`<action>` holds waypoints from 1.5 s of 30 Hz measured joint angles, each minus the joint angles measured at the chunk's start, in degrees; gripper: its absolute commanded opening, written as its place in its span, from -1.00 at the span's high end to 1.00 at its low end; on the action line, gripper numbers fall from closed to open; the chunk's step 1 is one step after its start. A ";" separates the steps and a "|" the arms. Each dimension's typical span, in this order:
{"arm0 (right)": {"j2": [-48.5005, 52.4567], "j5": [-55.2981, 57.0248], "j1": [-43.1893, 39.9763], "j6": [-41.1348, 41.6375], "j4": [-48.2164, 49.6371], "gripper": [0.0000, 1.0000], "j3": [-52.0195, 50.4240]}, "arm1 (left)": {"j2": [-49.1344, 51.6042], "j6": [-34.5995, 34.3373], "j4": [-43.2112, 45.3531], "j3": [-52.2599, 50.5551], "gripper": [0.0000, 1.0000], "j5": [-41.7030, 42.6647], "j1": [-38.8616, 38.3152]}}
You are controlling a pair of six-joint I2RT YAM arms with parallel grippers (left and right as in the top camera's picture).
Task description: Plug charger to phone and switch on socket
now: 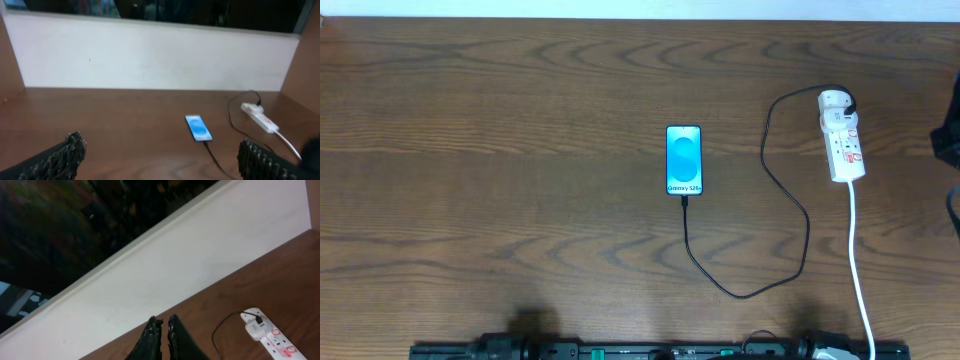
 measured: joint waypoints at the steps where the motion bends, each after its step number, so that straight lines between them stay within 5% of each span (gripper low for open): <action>1: -0.52 0.07 0.02 0.00 -0.02 0.87 0.00 | 0.00 -0.02 1.90 -1.16 -0.99 -0.07 0.00; 30: -6.82 1.90 6.36 -0.02 0.07 0.79 0.00 | 0.04 -0.02 64.04 -64.61 -0.99 -0.02 0.00; 45: -6.80 1.90 6.36 -0.02 0.22 0.78 0.00 | 0.07 -0.02 83.01 -83.93 -0.99 -4.61 0.00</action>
